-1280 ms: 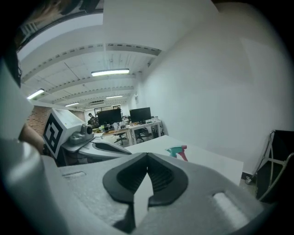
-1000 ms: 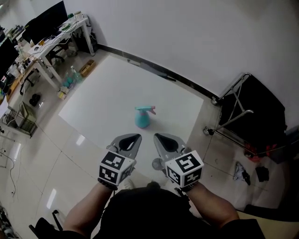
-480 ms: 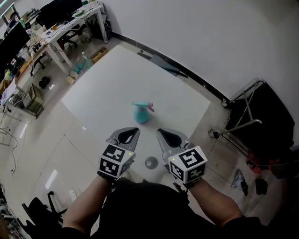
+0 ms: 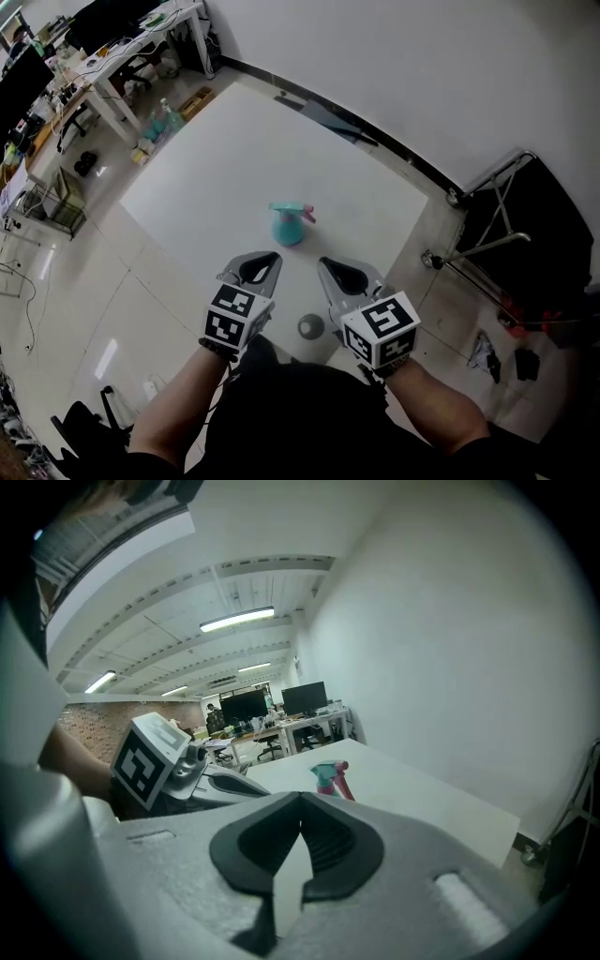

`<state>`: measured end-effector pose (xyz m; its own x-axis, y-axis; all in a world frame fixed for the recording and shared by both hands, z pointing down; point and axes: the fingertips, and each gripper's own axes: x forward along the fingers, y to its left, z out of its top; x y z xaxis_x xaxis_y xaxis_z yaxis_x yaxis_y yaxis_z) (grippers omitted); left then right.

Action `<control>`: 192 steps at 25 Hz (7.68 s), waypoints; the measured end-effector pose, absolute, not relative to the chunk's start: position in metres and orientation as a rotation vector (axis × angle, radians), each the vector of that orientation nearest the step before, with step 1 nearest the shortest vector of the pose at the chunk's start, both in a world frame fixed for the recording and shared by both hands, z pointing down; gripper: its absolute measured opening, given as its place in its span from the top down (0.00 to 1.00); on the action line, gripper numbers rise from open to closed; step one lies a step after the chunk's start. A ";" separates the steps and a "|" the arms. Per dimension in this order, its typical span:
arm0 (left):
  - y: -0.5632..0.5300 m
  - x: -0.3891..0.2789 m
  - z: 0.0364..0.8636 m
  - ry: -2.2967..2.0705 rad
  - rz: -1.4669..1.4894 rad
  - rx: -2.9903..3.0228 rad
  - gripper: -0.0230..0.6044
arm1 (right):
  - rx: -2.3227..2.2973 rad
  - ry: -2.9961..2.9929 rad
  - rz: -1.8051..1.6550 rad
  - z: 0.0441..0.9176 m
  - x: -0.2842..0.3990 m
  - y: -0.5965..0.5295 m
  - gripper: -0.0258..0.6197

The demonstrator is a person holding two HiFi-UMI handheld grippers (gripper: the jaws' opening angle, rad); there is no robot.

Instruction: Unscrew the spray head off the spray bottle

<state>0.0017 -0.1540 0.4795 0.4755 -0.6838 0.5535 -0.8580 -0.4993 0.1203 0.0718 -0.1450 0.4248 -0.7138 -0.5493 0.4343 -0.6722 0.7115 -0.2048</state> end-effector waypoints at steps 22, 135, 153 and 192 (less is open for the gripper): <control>-0.207 -0.009 0.539 -1.097 0.663 2.400 0.54 | 1.114 -2.356 0.497 0.438 0.053 -0.151 0.98; -0.197 -0.025 0.510 -0.963 2.338 2.747 0.32 | 0.678 -2.289 0.304 0.451 0.016 -0.146 0.63; -0.136 -0.020 0.551 -0.204 2.223 2.663 0.32 | 0.295 -2.130 -0.422 0.466 0.013 -0.102 0.76; -0.208 -0.041 0.527 -1.070 2.124 2.610 0.32 | 0.964 -2.433 1.530 0.397 0.070 -0.157 0.55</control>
